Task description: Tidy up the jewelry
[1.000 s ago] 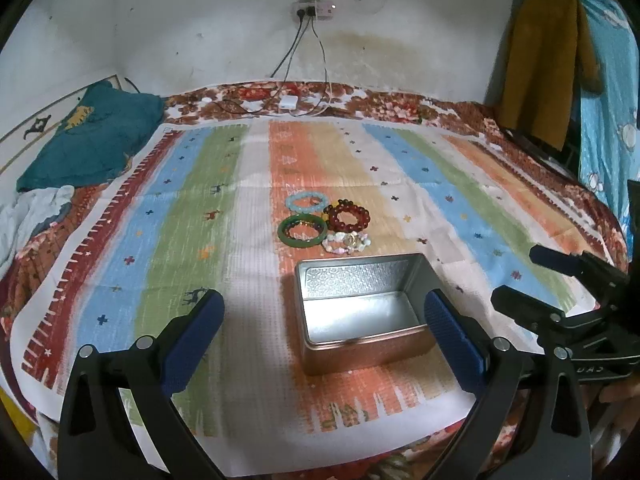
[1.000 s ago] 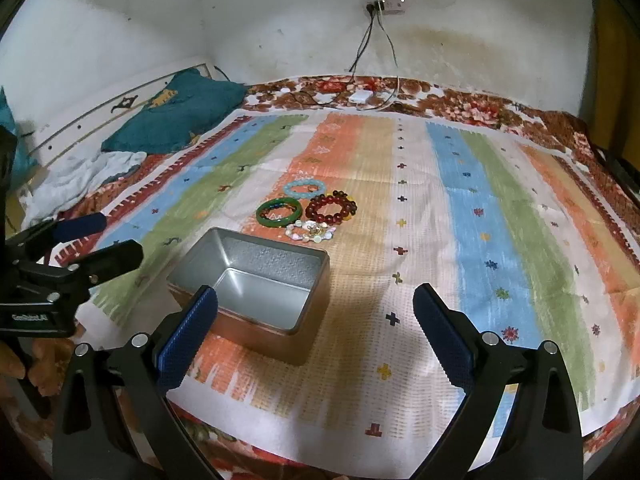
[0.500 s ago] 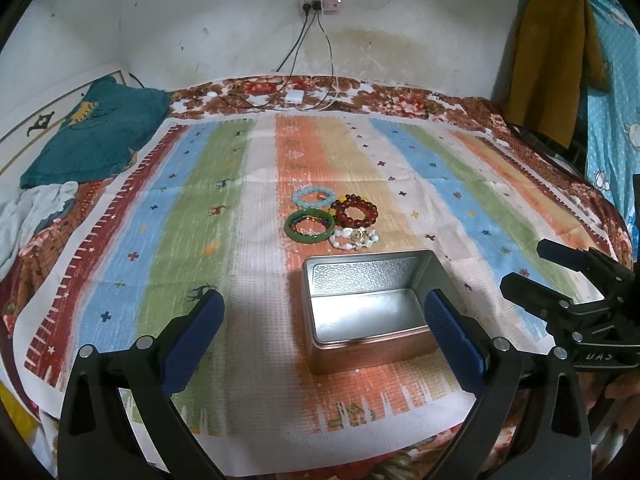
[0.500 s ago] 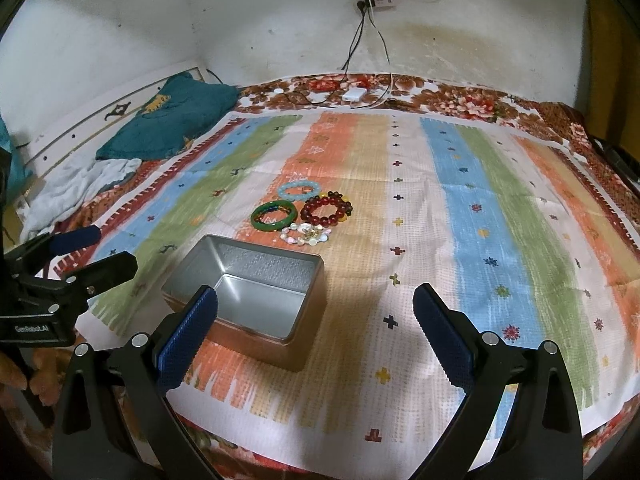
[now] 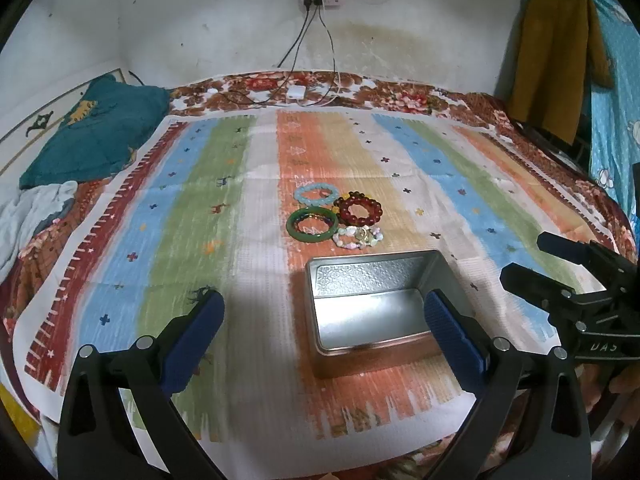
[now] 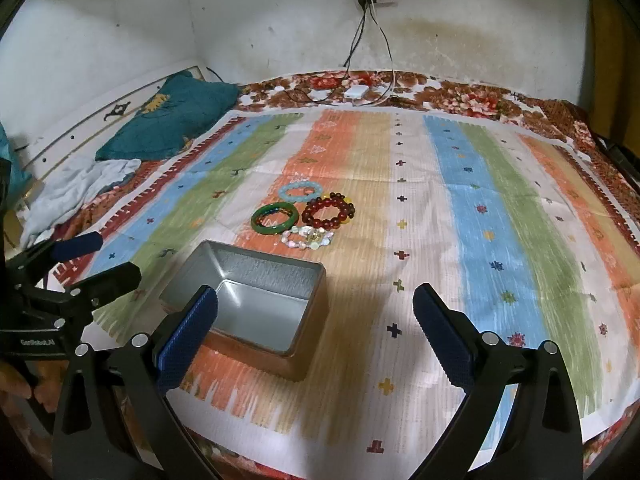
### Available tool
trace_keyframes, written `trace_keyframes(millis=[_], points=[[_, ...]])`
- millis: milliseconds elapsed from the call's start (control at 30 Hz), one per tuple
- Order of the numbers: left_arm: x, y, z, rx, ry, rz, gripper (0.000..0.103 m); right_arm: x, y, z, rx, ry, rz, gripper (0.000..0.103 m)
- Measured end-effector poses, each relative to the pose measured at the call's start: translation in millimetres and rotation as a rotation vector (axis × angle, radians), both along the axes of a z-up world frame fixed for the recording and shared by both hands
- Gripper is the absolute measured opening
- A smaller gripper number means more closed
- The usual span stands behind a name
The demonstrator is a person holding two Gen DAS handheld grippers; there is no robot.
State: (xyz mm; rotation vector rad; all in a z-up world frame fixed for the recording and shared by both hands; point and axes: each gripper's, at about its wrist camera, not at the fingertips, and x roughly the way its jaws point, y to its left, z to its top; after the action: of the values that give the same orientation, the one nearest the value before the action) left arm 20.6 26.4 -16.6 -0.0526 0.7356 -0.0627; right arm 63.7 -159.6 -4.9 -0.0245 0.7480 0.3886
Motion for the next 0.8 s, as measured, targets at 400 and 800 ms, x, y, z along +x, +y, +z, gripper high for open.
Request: trace_keyframes(millis=[400, 800], points=[[37.3, 10.8, -1.6, 0.016, 0.068, 0.008, 0.097, 25.8, -1.2, -1.8, 0.004, 0.053, 0.007, 0.099], [82.2, 21.2, -13.1, 0.01, 0.127, 0.013, 0.097, 64.6, 5.1, -5.1, 0.032, 0.116, 0.0, 0.099]])
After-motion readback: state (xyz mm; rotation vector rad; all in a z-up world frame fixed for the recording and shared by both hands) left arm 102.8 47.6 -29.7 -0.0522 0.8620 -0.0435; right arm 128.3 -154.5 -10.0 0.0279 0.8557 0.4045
